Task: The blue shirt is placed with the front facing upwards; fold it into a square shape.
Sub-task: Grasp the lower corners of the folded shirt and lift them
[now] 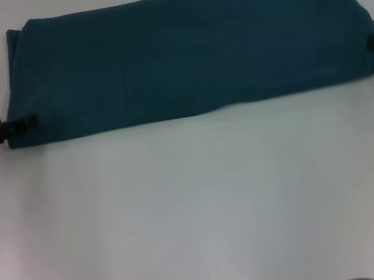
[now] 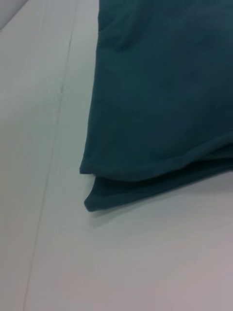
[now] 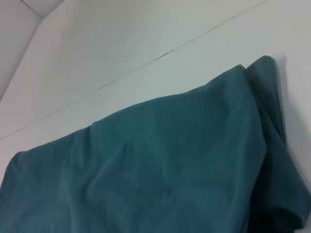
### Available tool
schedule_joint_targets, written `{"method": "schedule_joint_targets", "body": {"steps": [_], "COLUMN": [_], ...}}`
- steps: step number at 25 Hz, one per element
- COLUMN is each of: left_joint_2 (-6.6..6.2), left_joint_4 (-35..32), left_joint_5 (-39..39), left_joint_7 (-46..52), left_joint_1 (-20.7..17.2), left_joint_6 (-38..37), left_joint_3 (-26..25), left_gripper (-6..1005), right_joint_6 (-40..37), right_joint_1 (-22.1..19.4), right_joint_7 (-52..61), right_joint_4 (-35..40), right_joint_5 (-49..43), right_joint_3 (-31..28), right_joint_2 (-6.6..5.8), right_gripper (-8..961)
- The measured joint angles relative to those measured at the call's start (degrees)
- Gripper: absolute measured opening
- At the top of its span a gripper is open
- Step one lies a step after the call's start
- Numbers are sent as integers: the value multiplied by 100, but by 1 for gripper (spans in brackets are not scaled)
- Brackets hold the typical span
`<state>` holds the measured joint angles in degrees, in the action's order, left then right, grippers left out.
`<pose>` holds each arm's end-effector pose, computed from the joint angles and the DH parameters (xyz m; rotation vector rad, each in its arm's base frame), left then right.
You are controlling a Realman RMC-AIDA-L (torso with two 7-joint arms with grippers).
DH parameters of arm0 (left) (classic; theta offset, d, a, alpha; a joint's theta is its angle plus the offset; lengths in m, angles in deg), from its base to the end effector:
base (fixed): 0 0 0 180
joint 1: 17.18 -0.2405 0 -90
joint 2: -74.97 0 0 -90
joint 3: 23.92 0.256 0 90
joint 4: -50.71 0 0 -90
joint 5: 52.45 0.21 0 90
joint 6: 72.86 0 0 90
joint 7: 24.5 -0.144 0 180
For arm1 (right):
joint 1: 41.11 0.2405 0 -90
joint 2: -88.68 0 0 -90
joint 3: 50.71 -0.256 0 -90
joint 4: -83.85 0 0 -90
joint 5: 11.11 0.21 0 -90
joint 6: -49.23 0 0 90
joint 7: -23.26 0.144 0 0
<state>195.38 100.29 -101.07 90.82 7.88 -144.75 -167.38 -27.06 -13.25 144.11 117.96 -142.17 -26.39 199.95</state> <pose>-0.3356 0.3369 0.0334 -2.1921 -1.3626 -0.3249 0.3671 0.3311 0.0668 -2.0018 1.6876 0.5248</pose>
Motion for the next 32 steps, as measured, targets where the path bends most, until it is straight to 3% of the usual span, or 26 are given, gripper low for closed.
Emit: {"method": "schedule_joint_targets", "body": {"steps": [32], "left_joint_2": [-20], "left_joint_4": [116], "left_joint_5": [274], "left_joint_7": [-45], "left_joint_1": [120], "left_joint_6": [-213], "left_joint_3": [213], "left_gripper": [866], "right_joint_6": [27], "right_joint_1": [9], "right_joint_7": [-2], "right_joint_4": [0], "right_joint_5": [2], "right_joint_3": [-42], "right_joint_2": [0], "right_gripper": [10]}}
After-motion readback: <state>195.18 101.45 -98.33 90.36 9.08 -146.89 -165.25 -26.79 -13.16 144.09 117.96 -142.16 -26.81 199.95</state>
